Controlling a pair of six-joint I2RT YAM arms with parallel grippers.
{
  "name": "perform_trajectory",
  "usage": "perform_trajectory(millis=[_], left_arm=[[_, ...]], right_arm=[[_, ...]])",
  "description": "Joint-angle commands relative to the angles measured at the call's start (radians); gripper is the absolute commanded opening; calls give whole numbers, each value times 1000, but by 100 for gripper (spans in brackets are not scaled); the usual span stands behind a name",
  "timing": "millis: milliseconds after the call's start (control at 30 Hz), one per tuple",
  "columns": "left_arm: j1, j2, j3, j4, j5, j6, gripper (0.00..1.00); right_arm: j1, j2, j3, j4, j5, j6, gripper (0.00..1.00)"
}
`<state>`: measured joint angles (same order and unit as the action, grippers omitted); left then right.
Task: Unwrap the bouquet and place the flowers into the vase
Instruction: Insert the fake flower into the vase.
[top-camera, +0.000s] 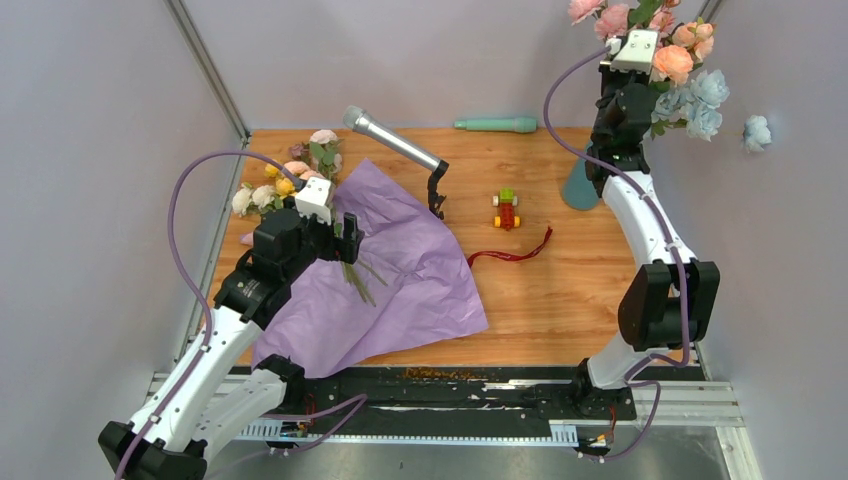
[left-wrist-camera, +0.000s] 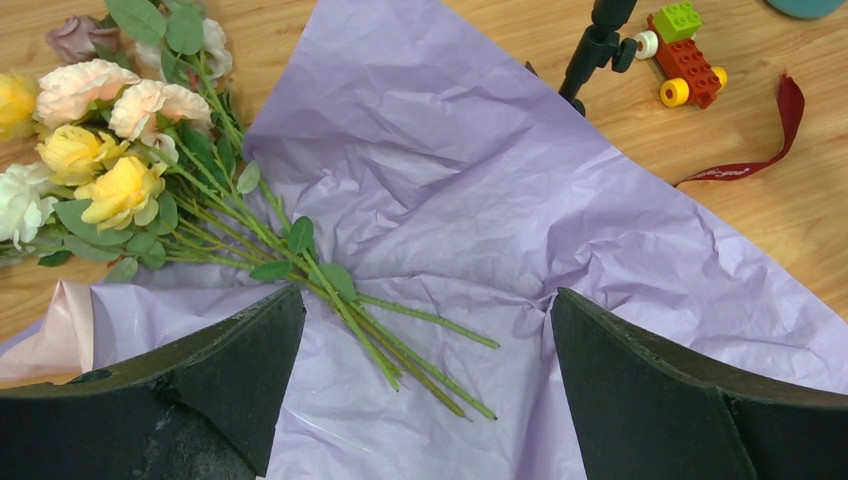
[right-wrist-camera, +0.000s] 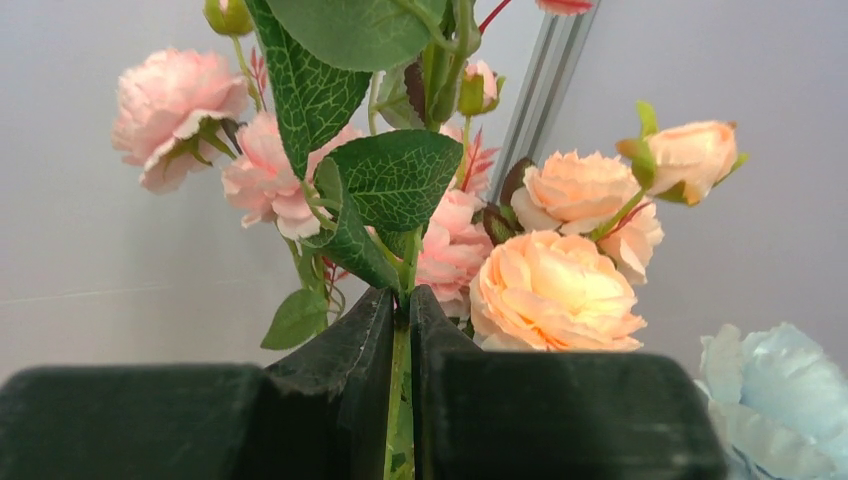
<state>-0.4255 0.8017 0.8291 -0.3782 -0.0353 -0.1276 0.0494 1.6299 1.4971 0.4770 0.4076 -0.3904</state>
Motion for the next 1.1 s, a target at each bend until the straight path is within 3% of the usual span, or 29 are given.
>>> perform_trajectory(millis=[0, 1067], left_arm=[[4, -9, 4, 18, 2, 15, 100], [3, -28, -2, 17, 24, 4, 100]], right_arm=[[-14, 15, -29, 47, -12, 49, 0], [-20, 85, -255, 51, 40, 115, 0]])
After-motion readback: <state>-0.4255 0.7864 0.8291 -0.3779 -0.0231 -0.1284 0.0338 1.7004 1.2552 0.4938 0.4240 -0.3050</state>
